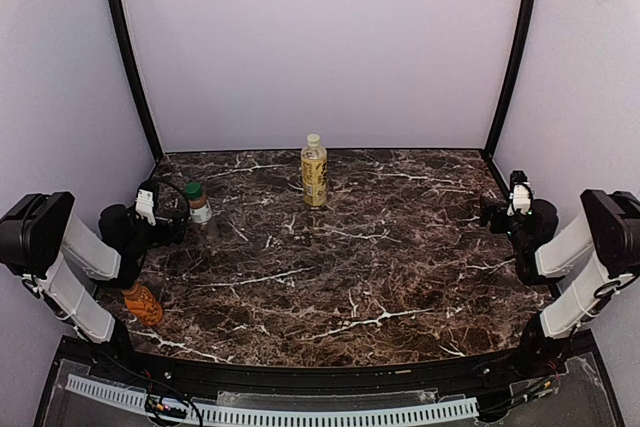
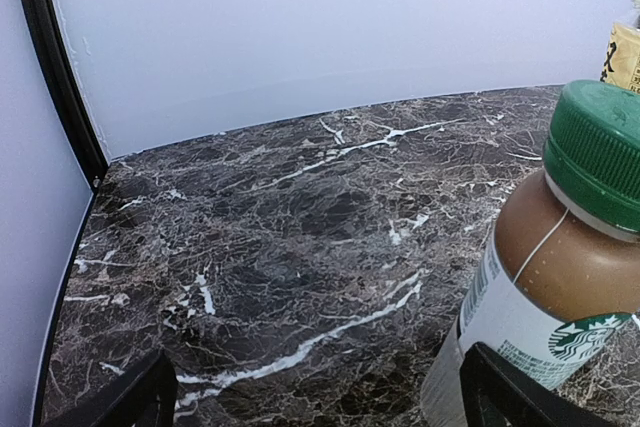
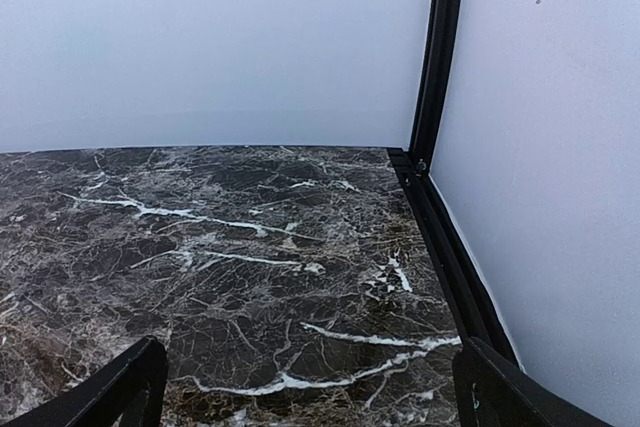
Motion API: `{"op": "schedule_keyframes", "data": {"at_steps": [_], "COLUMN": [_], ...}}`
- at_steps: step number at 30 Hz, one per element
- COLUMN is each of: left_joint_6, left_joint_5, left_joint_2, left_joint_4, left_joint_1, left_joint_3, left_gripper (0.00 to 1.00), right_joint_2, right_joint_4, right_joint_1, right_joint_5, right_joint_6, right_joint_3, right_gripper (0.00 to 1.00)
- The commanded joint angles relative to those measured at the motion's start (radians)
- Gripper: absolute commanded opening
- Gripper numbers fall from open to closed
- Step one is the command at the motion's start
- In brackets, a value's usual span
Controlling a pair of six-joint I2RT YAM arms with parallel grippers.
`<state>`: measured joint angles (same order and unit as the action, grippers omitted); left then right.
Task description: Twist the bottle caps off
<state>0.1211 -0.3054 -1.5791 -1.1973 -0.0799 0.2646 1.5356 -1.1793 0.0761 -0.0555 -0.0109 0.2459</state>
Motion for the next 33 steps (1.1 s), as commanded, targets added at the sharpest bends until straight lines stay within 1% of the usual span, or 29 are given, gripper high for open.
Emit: {"op": "schedule_keyframes", "data": {"at_steps": [1,5,8,10,11,13,14,15,16,17,18,19,22,25,27,28,29,30,31,32,33], "left_joint_6": [0.011,0.011,0.008,-0.015,-0.029,-0.055,-0.067,-0.091,-0.103,-0.131,-0.145,-0.161,-0.168,-0.151,-0.132,-0.114,-0.086,-0.064,0.005,0.08,0.115], "left_joint_5": [0.002,0.002,0.003,0.057,0.11,0.136,0.146,0.161,0.161,0.158,0.15,0.141,0.076,0.011,-0.011,-0.056,-0.088,-0.175,-0.221,-0.328,-0.38], "left_joint_2": [-0.006,-0.005,-0.005,0.004,0.022,0.037,0.055,0.098,0.122,0.165,0.178,0.199,0.219,0.264,0.318,0.342,0.348,0.348,0.344,0.327,0.317], "left_joint_4": [-0.019,-0.021,-0.024,-0.008,0.021,-0.01,0.008,0.095,0.148,0.258,0.313,0.319,0.248,0.238,0.313,0.414,0.483,0.674,0.791,0.994,1.094], "left_joint_1": [0.006,0.007,0.006,0.005,0.007,-0.001,-0.007,-0.024,-0.035,-0.057,-0.067,-0.082,-0.098,-0.135,-0.163,-0.174,-0.198,-0.208,-0.217,-0.22,-0.219], "left_joint_3": [-0.002,-0.002,-0.004,0.003,0.002,-0.013,-0.009,0.019,0.038,0.079,0.092,0.1,0.069,0.064,0.114,0.145,0.223,0.336,0.402,0.518,0.575], "left_gripper": [1.0,1.0,1.0,1.0,1.0,1.0,0.99,0.99,0.99,1.0,1.0,1.0,1.0,1.0,1.0,1.0,1.0,1.0,1.0,1.0,1.0], "right_joint_2": [-0.01,-0.126,-0.201,-0.241,-0.258,-0.286,-0.296,-0.306,-0.312,-0.318,-0.322,-0.325,-0.33,-0.345,-0.366,-0.38,-0.394,-0.41,-0.426,-0.44,-0.455], "right_joint_4": [-0.005,0.223,0.352,0.444,0.48,0.558,0.59,0.617,0.636,0.646,0.649,0.649,0.662,0.738,0.793,0.816,0.835,0.852,0.865,0.878,0.894], "right_joint_1": [-0.009,-0.009,-0.008,-0.009,-0.009,-0.009,-0.008,-0.009,-0.009,-0.009,-0.009,-0.009,-0.018,-0.036,-0.053,-0.063,-0.069,-0.086,-0.107,-0.122,-0.134], "right_joint_5": [-0.007,0.042,0.052,0.022,-0.008,-0.075,-0.105,-0.138,-0.164,-0.194,-0.211,-0.222,-0.245,-0.266,-0.272,-0.273,-0.274,-0.276,-0.279,-0.282,-0.284], "right_joint_6": [-0.006,0.007,0.044,0.09,0.114,0.169,0.195,0.22,0.242,0.264,0.285,0.307,0.345,0.347,0.34,0.336,0.332,0.329,0.325,0.324,0.321], "right_joint_3": [0.027,0.092,0.129,0.155,0.171,0.207,0.225,0.242,0.258,0.269,0.278,0.286,0.314,0.359,0.39,0.404,0.416,0.428,0.443,0.456,0.467], "right_gripper": [0.99,0.99,0.99,0.99,0.99,0.99,0.99,0.98,0.99,0.99,0.99,0.99,0.99,0.99,0.99,0.99,0.99,0.99,0.99,0.99,0.99]}}
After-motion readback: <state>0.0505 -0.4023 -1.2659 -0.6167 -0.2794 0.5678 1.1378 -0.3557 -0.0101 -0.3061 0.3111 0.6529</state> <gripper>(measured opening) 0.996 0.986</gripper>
